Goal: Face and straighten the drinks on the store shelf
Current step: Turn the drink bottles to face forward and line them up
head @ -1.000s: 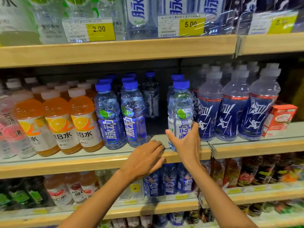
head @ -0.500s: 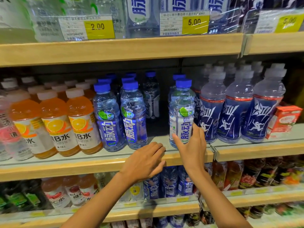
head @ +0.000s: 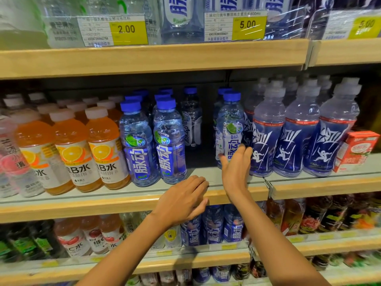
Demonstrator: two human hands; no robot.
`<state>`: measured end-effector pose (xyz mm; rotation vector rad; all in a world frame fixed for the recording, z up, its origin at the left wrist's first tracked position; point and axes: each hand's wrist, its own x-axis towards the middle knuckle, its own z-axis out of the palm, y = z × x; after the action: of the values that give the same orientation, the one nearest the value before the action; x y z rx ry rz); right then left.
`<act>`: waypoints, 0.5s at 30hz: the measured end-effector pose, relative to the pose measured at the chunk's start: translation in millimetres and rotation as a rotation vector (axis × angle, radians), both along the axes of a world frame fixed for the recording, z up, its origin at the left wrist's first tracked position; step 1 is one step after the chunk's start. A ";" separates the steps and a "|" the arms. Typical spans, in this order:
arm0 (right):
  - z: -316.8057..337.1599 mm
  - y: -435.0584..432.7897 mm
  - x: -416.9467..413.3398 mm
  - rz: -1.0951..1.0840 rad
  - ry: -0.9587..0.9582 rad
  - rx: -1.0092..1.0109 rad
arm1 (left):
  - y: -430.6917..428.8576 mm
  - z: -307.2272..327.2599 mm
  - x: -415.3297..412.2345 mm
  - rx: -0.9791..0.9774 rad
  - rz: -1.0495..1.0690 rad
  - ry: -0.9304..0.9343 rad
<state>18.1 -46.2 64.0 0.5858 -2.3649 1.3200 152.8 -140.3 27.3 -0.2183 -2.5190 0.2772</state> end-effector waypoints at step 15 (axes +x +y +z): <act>1.5 6.1 9.9 0.033 0.003 -0.044 | -8.5 2.5 16.7 -0.090 0.022 0.040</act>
<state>28.0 -40.2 65.5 0.6159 -2.3270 1.3807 169.5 -148.8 29.9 -0.2186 -2.4729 0.4004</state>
